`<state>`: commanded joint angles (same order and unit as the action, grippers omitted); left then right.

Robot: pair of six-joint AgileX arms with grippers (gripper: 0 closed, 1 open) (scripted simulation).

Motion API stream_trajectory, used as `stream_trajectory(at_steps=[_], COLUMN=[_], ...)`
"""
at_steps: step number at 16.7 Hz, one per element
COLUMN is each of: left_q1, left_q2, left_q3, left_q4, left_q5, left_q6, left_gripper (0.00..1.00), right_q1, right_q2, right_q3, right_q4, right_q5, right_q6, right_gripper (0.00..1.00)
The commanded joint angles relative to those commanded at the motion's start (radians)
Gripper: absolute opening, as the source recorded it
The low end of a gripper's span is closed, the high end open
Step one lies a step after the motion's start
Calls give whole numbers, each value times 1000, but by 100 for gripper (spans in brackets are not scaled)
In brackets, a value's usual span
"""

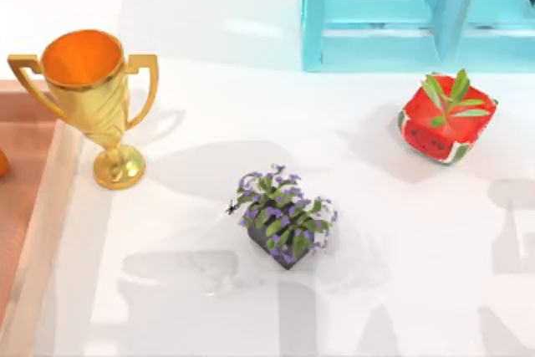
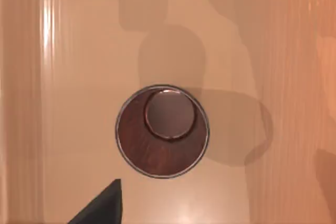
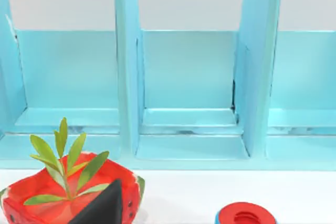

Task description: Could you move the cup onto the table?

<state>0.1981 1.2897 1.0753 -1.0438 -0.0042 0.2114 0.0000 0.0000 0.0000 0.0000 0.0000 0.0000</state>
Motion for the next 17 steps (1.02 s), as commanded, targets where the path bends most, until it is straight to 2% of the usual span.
stream_trajectory(at_steps=[4,7,13,17], left_q1=[35,47,43,48], left_q2=[240,317,321,346], left_q3=[198,266,266,171], left_q4=[-192,-258,-258,-144], left_q5=[0,0,0,0], left_q6=[40,54,54,55], left_gripper=[100,100,100,100], right_q1=[0,0,0,0], right_q2=[0,0,0,0], right_q3=[0,0,0,0], right_q4=[0,0,0,0], right_q5=[0,0,0,0], right_q6=[0,0,0,0], right_gripper=[100,100,100,100])
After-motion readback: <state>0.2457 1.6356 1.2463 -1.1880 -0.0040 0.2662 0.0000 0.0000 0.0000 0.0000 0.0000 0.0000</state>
